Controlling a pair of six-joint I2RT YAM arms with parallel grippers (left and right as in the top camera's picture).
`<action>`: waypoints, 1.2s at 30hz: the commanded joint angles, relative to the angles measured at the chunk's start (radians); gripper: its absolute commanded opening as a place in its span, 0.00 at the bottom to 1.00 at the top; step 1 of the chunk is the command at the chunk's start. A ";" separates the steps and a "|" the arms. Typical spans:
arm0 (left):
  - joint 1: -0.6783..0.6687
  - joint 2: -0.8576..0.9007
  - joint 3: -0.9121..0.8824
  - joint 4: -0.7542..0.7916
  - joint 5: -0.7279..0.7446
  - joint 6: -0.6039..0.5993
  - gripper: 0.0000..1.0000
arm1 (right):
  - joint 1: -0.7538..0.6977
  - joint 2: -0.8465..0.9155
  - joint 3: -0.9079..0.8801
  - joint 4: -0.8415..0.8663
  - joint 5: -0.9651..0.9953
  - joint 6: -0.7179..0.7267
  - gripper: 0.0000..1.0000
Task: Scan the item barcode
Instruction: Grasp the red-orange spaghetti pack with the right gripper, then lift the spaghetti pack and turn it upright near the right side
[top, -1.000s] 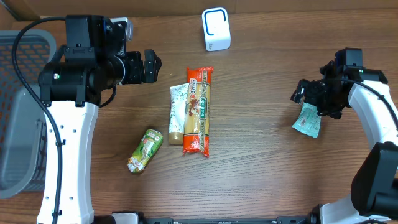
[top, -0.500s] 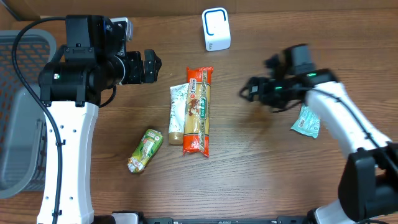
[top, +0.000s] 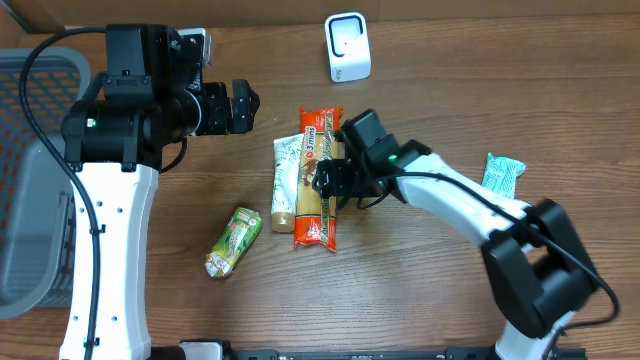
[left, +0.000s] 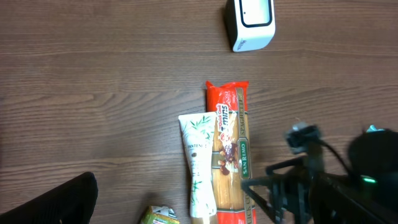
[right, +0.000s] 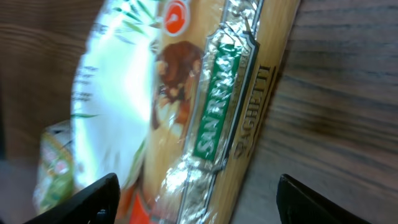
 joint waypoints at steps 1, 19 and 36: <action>-0.002 0.004 0.014 0.001 -0.002 0.019 0.99 | -0.009 0.040 0.001 0.042 0.037 0.017 0.80; -0.002 0.004 0.014 0.001 -0.003 0.019 0.99 | 0.008 0.194 0.001 0.197 -0.055 0.073 0.28; -0.002 0.004 0.014 0.001 -0.003 0.019 1.00 | -0.121 -0.155 0.114 -0.272 0.126 -0.096 0.04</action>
